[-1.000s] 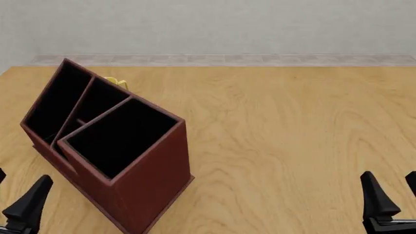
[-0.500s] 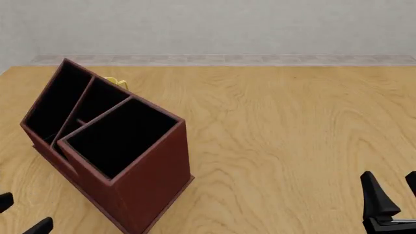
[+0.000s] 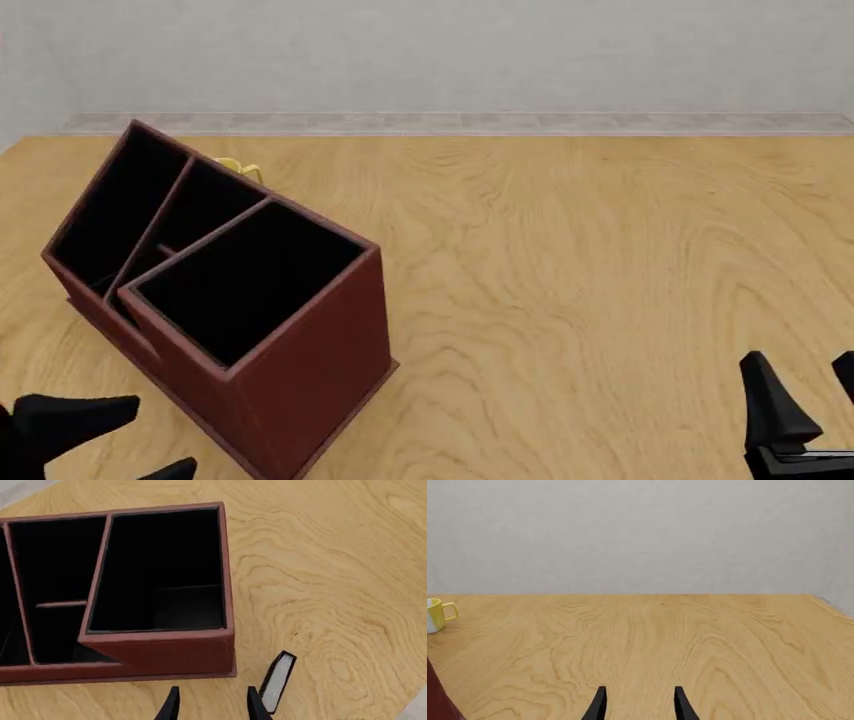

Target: Pick up the book and place it in the left compartment of the caddy.

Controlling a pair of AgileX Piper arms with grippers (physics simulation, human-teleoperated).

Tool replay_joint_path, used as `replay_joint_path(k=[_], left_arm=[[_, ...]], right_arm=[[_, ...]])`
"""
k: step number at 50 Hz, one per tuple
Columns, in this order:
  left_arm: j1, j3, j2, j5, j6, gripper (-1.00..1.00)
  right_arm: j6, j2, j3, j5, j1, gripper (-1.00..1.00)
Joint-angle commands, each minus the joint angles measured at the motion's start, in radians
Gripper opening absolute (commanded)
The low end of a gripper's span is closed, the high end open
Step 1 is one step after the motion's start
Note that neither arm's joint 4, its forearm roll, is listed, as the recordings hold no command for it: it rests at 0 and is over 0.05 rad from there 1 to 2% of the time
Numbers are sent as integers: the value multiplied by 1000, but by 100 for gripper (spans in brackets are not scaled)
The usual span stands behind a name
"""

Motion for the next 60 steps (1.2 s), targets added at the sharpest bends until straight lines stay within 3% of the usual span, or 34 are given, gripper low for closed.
replay_joint_path(k=[1,9,38,60], left_arm=[[-89,54,113,-92,-50,100],[-135,68,167,-143,-66,100],[-214,85,151,-119,-115,100],[-301,119,214,-168,-173,100]], right_arm=[[0,8,1,-10,1,100],[0,8,1,-10,1,100],[0,8,1,-10,1,100],[0,8,1,-10,1,100]])
